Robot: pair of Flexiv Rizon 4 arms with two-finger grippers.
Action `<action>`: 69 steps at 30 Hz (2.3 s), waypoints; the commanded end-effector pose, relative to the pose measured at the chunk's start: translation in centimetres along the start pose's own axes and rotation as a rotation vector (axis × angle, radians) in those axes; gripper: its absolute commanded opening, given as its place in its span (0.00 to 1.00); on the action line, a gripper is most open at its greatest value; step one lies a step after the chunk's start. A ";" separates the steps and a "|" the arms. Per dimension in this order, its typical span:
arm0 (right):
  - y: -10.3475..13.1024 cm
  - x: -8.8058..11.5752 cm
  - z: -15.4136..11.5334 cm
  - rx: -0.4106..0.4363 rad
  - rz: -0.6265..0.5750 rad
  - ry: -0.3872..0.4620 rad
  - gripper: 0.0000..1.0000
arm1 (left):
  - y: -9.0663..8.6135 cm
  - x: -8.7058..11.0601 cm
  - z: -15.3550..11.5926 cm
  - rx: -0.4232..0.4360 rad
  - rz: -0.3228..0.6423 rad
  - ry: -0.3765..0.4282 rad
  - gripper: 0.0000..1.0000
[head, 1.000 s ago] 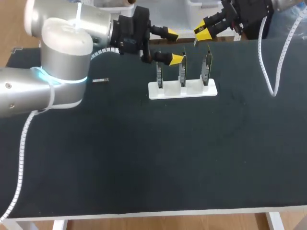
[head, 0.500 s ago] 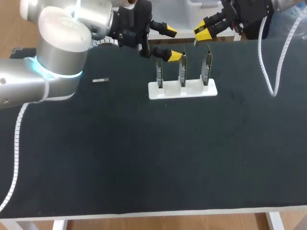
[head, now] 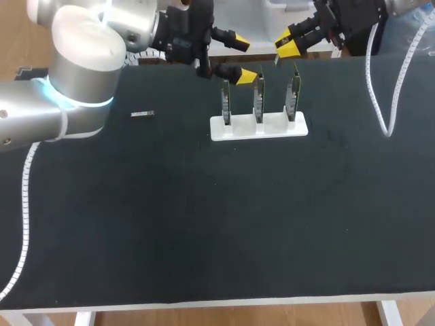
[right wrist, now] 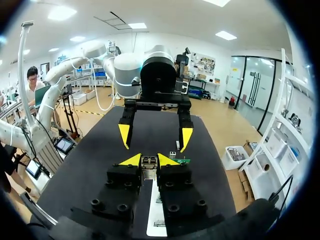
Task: Pick up the optical module with the left hand, and insert it into the network port with the right hand.
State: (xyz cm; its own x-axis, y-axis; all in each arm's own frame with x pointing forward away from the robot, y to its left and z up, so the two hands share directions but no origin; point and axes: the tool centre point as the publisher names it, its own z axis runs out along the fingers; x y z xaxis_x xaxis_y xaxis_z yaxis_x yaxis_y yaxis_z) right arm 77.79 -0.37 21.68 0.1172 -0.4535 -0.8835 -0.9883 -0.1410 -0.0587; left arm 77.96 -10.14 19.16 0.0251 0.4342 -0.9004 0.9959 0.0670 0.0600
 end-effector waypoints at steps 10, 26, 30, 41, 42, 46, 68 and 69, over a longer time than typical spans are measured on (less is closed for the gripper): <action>0.0 0.0 0.0 0.001 0.000 0.000 0.00 | 0.2 -0.2 0.0 0.003 -0.002 0.024 1.00; 0.0 0.0 0.0 0.001 0.000 0.000 0.00 | 0.4 0.2 0.3 0.065 -0.051 0.199 1.00; 0.0 0.0 0.0 0.001 0.000 0.000 0.00 | 0.1 0.3 -0.2 0.064 -0.059 0.215 1.00; 0.0 0.0 0.0 0.001 0.000 0.000 0.00 | -0.7 0.2 -1.1 0.044 -0.069 0.230 1.00; 0.0 0.0 0.0 0.001 0.000 0.000 0.00 | -0.8 0.2 -1.1 0.044 -0.068 0.229 1.00; 0.0 0.0 0.0 0.001 0.000 0.000 0.00 | -1.1 -0.1 -1.2 0.042 -0.063 0.225 1.00; 0.0 0.0 0.0 0.001 0.000 0.000 0.00 | -1.2 -0.2 -1.3 0.043 -0.056 0.216 1.00; 0.0 0.0 0.0 0.001 0.000 0.000 0.00 | -1.2 -0.2 -1.3 0.043 -0.056 0.216 1.00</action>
State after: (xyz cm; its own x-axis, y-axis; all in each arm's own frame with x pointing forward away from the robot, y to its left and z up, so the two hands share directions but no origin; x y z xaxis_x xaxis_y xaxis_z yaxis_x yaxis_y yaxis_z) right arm 77.80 -0.37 21.68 0.1172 -0.4534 -0.8836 -0.9882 -0.1411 -0.0587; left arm 76.81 -9.13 19.76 -0.0433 0.6120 -0.7897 0.9984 0.0553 -0.0119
